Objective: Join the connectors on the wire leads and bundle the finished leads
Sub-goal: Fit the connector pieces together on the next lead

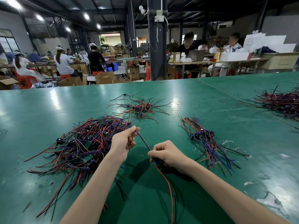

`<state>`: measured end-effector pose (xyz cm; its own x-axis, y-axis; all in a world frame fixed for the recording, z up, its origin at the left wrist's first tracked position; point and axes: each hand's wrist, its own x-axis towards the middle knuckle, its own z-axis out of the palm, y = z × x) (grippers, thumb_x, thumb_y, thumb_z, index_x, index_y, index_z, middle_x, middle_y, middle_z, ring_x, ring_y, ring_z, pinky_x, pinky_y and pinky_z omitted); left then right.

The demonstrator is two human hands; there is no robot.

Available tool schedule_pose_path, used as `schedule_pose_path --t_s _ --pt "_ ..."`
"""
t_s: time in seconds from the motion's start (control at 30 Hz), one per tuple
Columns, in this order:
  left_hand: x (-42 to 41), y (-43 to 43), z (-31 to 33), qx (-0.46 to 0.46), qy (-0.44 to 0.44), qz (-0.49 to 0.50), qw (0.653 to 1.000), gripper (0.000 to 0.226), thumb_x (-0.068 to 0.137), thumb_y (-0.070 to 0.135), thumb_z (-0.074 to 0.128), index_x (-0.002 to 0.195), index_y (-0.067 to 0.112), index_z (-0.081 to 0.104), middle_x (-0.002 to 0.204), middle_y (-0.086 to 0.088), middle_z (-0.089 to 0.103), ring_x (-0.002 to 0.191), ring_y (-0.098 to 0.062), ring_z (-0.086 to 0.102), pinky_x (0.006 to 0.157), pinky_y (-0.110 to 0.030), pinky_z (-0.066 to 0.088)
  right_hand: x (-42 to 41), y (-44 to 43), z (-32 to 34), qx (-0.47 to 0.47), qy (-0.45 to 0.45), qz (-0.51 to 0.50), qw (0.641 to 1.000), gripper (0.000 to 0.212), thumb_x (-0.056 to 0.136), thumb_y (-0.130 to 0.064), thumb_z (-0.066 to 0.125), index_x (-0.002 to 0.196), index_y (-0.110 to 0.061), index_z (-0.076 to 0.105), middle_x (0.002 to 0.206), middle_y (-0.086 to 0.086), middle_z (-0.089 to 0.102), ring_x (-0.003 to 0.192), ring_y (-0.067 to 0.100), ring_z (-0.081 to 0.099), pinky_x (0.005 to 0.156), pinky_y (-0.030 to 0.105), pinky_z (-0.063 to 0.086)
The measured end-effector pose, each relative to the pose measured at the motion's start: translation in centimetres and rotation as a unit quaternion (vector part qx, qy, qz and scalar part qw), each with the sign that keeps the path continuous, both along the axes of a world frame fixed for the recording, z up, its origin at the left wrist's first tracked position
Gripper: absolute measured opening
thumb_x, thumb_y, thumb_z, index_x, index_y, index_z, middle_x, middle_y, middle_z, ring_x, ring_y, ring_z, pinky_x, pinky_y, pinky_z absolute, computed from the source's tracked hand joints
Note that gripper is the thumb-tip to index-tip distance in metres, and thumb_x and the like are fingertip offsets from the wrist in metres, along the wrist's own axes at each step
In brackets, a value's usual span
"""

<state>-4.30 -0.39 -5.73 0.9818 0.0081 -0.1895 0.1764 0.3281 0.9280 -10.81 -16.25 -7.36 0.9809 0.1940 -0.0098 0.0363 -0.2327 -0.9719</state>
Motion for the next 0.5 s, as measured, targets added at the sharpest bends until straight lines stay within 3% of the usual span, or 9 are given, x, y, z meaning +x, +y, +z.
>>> schedule_pose_path --t_s 0.2,0.33,0.5 --pt "-0.30 -0.16 -0.62 0.082 -0.101 0.067 0.989 0.014 0.088 0.017 0.066 0.078 0.010 0.073 0.054 0.007 0.063 0.043 -0.002 0.038 0.046 -0.015 0.037 -0.09 -0.05 -0.06 0.003 0.003 0.013 1.000 0.034 0.084 -0.011 0.065 0.050 -0.016 0.061 0.053 -0.003 0.064 0.041 0.005 0.048 0.042 0.017 0.035" --pt "-0.29 -0.37 -0.78 0.195 -0.191 0.102 0.957 0.020 0.088 0.017 0.067 0.070 0.008 0.071 0.055 0.008 0.059 0.052 -0.003 0.045 0.061 -0.021 0.040 -0.02 -0.14 -0.06 0.000 0.001 0.011 1.000 0.035 0.082 -0.011 0.065 0.048 -0.016 0.061 0.055 -0.001 0.064 0.044 0.008 0.048 0.048 0.022 0.037" --pt "-0.08 -0.31 -1.04 0.145 -0.144 0.087 0.975 0.018 0.087 0.020 0.068 0.070 0.020 0.073 0.052 0.013 0.059 0.048 -0.003 0.039 0.051 -0.018 0.037 -0.09 -0.15 -0.05 0.004 0.002 0.012 1.000 0.034 0.083 -0.009 0.065 0.049 -0.016 0.061 0.051 -0.002 0.062 0.041 0.006 0.048 0.045 0.018 0.037"
